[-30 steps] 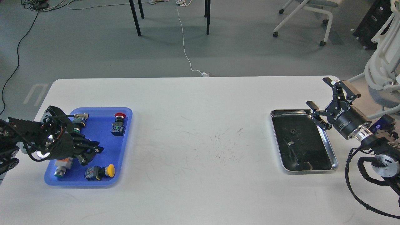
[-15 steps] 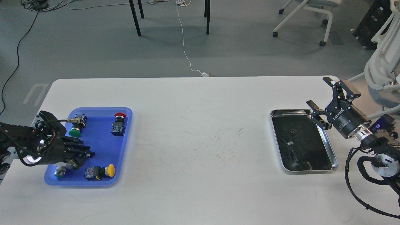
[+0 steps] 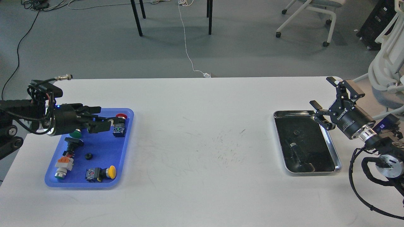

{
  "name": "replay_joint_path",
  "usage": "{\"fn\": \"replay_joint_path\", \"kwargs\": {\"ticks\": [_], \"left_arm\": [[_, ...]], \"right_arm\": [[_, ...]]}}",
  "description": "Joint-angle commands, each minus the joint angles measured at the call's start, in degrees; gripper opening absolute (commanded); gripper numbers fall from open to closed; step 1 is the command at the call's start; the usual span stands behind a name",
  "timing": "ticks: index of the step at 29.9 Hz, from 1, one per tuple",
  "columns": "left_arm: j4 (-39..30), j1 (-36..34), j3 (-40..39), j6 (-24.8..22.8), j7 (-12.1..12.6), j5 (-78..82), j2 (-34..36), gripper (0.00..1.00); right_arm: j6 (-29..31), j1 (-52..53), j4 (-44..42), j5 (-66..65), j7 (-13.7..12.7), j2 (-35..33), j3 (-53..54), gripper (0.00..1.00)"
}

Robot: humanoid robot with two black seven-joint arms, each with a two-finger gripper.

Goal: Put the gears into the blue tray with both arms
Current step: 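Raise the left gripper away from the blue tray, then reach the right gripper into the metal tray and grasp another black part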

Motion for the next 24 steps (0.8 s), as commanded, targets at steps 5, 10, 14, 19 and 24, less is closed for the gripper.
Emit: {"fn": "replay_joint_path", "kwargs": {"ticks": [5, 10, 14, 19, 24], "left_arm": [[-1.88, 7.75, -8.92, -0.01, -0.02, -42.22, -9.41, 0.98], [-1.26, 17.77, -24.65, -0.44, -0.02, -44.26, -17.94, 0.98], [-1.09, 21.74, -31.62, -0.62, 0.12, -48.56, -23.14, 0.98], [-1.09, 22.19, -32.24, -0.97, 0.21, -50.07, -24.02, 0.98], [-1.18, 22.19, -32.42, -1.85, 0.21, -50.16, -23.94, 0.98]], "right_arm": [[0.0, 5.23, 0.72, -13.54, 0.0, -4.34, -6.11, 0.99], [0.0, 14.54, 2.74, -25.4, 0.0, -8.9, -15.68, 0.99], [0.0, 26.74, 2.74, -41.12, 0.0, -11.03, -29.11, 0.99], [0.0, 41.61, 2.3, -56.52, 0.0, -9.02, -47.49, 0.99], [0.0, 48.83, -1.73, -62.78, 0.0, 1.6, -61.13, 0.98]]}}
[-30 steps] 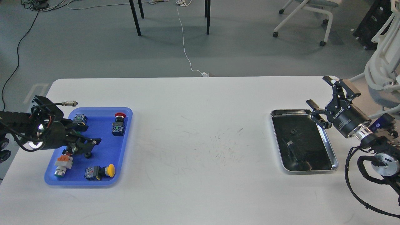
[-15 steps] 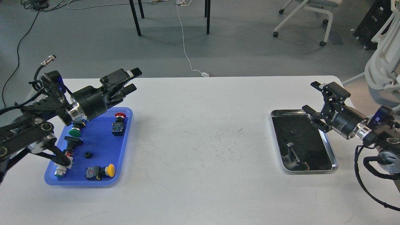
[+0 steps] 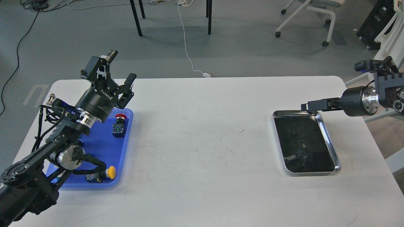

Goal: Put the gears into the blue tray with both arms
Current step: 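Reach the right gripper into the metal tray and grasp another black part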

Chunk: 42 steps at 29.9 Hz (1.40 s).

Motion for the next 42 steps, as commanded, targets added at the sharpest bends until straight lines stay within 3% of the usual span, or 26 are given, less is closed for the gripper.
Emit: {"fn": "replay_joint_path", "kwargs": {"ticks": [1, 7, 17, 28, 35, 42], "left_arm": [[-0.09, 0.01, -0.23, -0.5, -0.01, -0.06, 0.08, 0.98], [-0.09, 0.19, -0.14, -0.76, -0.01, 0.64, 0.34, 0.98], [-0.09, 0.45, -0.14, -0.85, 0.08, 0.64, 0.43, 0.98], [-0.09, 0.45, -0.14, -0.85, 0.08, 0.73, 0.43, 0.98], [-0.09, 0.54, -0.14, -0.85, 0.08, 0.64, 0.52, 0.98], [-0.09, 0.45, -0.14, -0.85, 0.08, 0.64, 0.52, 0.98]], "right_arm": [[0.0, 3.57, -3.29, -3.66, 0.0, 7.7, -8.34, 0.97], [0.0, 3.13, -10.67, -3.93, 0.0, 18.69, -18.36, 0.9], [0.0, 1.2, -11.73, -3.93, 0.0, 20.28, -20.13, 0.63], [0.0, -1.87, -14.46, -3.93, 0.0, 20.81, -19.96, 0.61], [0.0, -2.58, -14.81, -3.84, 0.0, 20.99, -19.87, 0.48], [0.0, -2.14, -14.72, -3.84, 0.0, 20.99, -19.87, 0.46]]}}
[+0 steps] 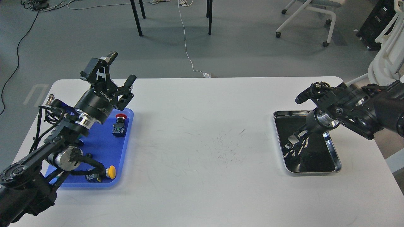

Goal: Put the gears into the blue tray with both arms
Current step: 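Reach the right gripper into the metal tray and grasp another black part, then carry the black part toward the table center and open the right gripper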

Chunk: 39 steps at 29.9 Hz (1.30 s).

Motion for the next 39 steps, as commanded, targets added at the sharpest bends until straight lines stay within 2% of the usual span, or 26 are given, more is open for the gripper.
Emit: {"fn": "replay_joint_path", "kwargs": {"ticks": [1, 5, 10, 19, 25, 32, 39], "left_arm": [[0.0, -0.04, -0.02, 0.0, 0.0, 0.0, -0.02, 0.98], [0.0, -0.04, -0.02, 0.0, 0.0, 0.0, -0.02, 0.98], [0.0, -0.04, -0.02, 0.0, 0.0, 0.0, -0.11, 0.98], [0.0, -0.04, -0.02, 0.0, 0.0, 0.0, -0.11, 0.98], [0.0, -0.04, 0.07, 0.0, 0.0, 0.0, -0.37, 0.98], [0.0, -0.13, -0.02, 0.0, 0.0, 0.0, 0.06, 0.98], [-0.09, -0.04, -0.1, 0.0, 0.0, -0.09, 0.24, 0.98]], "right_arm": [[0.0, 0.29, 0.1, 0.01, 0.03, -0.04, 0.01, 0.44], [0.0, 0.55, 0.19, 0.01, 0.03, -0.04, 0.01, 0.34], [0.0, 0.9, 0.19, 0.01, 0.03, 0.58, 0.01, 0.33], [0.0, 0.99, 0.28, 0.01, 0.03, 0.84, 0.01, 0.2], [0.0, 3.53, 1.42, 0.37, 0.03, 0.23, 0.1, 0.2], [0.0, 9.95, 8.01, 0.89, 0.03, -3.37, 0.45, 0.2], [0.0, 15.4, 14.42, 1.42, 0.03, -3.03, 3.88, 0.2]]}}
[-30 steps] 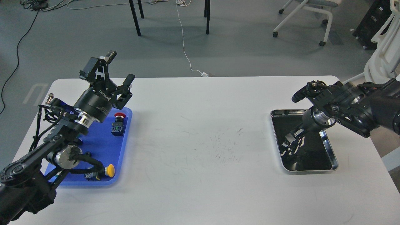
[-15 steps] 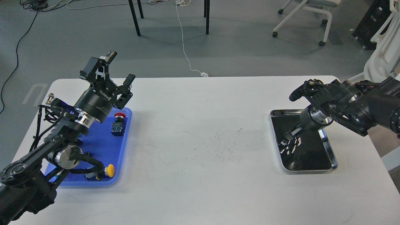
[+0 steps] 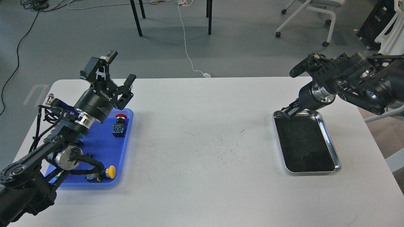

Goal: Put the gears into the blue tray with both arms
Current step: 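Carry the black part toward the table center and open the right gripper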

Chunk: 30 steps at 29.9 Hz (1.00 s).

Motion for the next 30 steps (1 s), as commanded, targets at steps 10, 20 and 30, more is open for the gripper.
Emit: {"fn": "replay_joint_path", "kwargs": {"ticks": [10, 20, 30], "left_arm": [[-0.19, 0.12, -0.08, 0.0, -0.09, -0.02, 0.96, 0.98], [-0.27, 0.12, -0.08, 0.0, -0.09, -0.02, 1.92, 0.98], [-0.27, 0.12, -0.08, 0.0, -0.09, -0.02, 2.36, 0.98]], "right_arm": [[0.0, 1.85, 3.28, 5.11, 0.0, 16.9, 1.35, 0.2], [0.0, -4.74, -6.64, 5.99, 0.0, 21.31, 1.35, 0.2], [0.0, -6.5, -5.25, 8.37, 0.0, 21.31, 1.44, 0.2]]}}
